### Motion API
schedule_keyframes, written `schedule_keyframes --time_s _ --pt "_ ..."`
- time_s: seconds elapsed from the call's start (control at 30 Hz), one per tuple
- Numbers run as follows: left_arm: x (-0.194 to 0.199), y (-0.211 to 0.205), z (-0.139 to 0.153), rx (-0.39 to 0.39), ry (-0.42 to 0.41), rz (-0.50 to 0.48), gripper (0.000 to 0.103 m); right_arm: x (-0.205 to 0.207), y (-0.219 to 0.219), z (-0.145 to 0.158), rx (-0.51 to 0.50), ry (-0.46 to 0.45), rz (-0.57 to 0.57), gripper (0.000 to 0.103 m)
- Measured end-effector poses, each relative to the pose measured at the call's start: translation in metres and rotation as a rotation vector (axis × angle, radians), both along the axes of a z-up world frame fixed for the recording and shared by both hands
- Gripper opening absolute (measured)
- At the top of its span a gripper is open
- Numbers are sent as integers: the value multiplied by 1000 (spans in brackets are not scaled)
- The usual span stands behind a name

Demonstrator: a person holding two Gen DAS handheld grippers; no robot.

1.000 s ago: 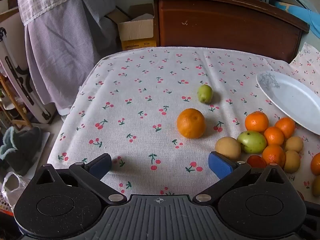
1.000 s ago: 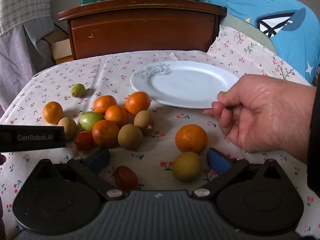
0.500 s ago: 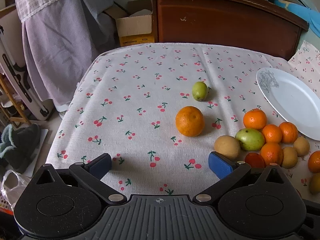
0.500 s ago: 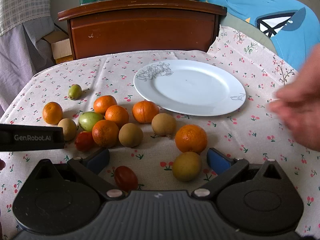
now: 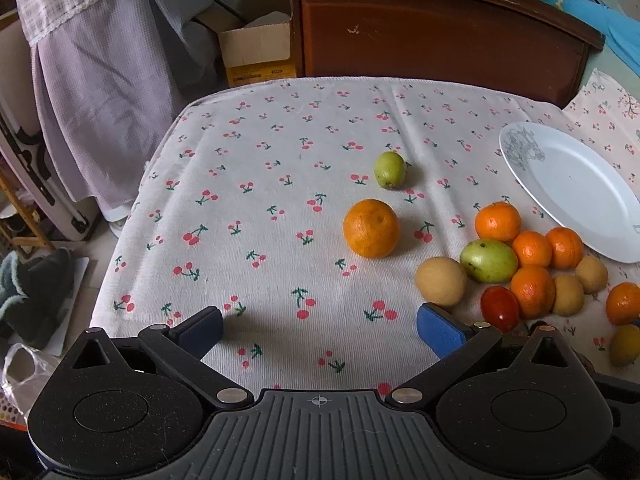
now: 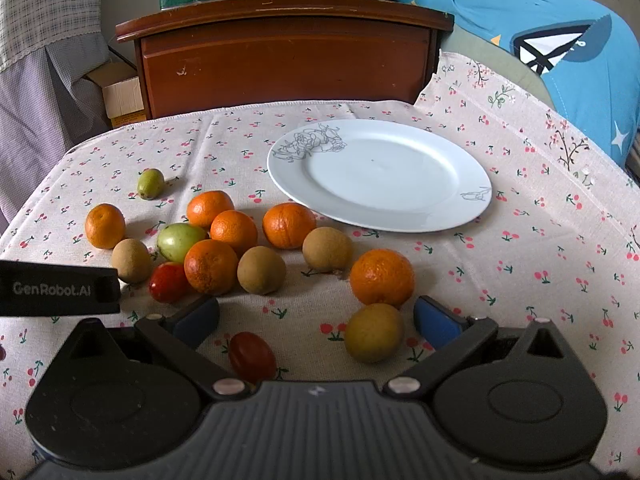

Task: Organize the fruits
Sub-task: 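Move both tools toward the cluster of fruits beside the plate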

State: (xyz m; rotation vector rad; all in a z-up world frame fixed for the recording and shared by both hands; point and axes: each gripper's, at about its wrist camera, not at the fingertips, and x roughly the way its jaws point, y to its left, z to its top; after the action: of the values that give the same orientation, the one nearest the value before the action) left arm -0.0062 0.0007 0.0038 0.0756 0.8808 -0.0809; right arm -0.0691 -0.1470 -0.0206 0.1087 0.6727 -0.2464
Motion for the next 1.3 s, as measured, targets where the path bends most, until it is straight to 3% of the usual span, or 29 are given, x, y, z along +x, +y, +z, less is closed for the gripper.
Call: schedule_keyframes --time_s 0.33,0.63,1.07,1.3 --pt "-1 0 3 10 39 -26 103 -4 0 2 -2 12 16 102" --pt "-10 2 6 14 88 -58 103 -19 -1 11 20 113 86 102" --pt "-25 4 10 25 150 -81 103 -18 -9 24 82 327 54 102" --pt "-25 2 18 53 184 -77 103 -23 -24 34 143 324 9 102"
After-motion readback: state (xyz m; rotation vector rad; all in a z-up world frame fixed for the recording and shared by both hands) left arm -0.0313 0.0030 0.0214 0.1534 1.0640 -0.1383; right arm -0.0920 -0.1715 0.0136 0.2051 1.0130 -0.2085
